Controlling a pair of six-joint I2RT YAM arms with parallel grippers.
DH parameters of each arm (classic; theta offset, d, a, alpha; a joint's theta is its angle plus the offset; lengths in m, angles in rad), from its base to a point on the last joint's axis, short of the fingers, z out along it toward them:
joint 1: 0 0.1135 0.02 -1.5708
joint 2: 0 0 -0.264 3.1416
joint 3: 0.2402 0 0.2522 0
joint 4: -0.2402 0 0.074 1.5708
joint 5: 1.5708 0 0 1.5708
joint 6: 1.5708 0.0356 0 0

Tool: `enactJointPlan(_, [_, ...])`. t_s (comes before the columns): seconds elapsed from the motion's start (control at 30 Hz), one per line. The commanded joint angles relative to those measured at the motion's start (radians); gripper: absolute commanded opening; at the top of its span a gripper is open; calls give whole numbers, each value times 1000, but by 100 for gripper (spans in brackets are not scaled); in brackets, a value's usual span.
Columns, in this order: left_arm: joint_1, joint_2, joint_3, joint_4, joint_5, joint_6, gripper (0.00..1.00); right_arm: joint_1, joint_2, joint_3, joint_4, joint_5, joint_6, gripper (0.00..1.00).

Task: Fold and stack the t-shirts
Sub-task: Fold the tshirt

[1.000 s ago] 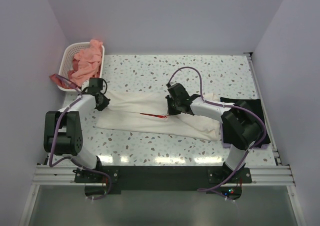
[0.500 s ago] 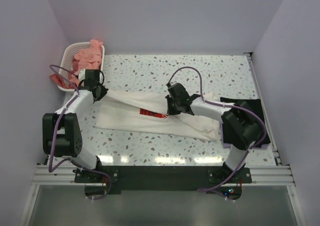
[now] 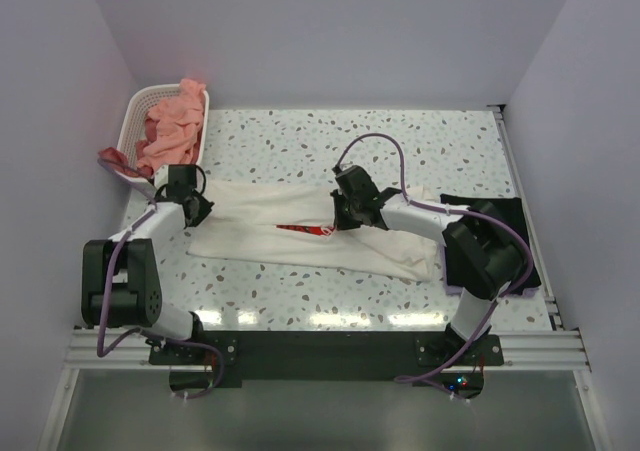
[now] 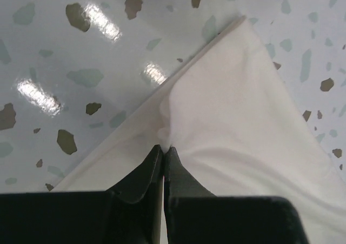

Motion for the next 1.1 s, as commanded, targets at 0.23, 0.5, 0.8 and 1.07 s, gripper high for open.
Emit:
enactJointPlan(0.23, [13, -52, -16, 2, -49, -56, 36, 4, -115, -4, 1, -25, -5, 16])
enactJointPlan(0.5, [6, -145, 36, -36, -66, -12, 50, -21, -221, 9, -108, 42, -9, 43])
enactJointPlan(0.8, [-127, 28, 181, -19, -8, -4, 32, -33, -170, 0, -90, 5, 26, 43])
enactJointPlan(1.07, [-163, 169, 119, 45, -5, -53, 15, -32, -156, -99, -53, 22, 63, 43])
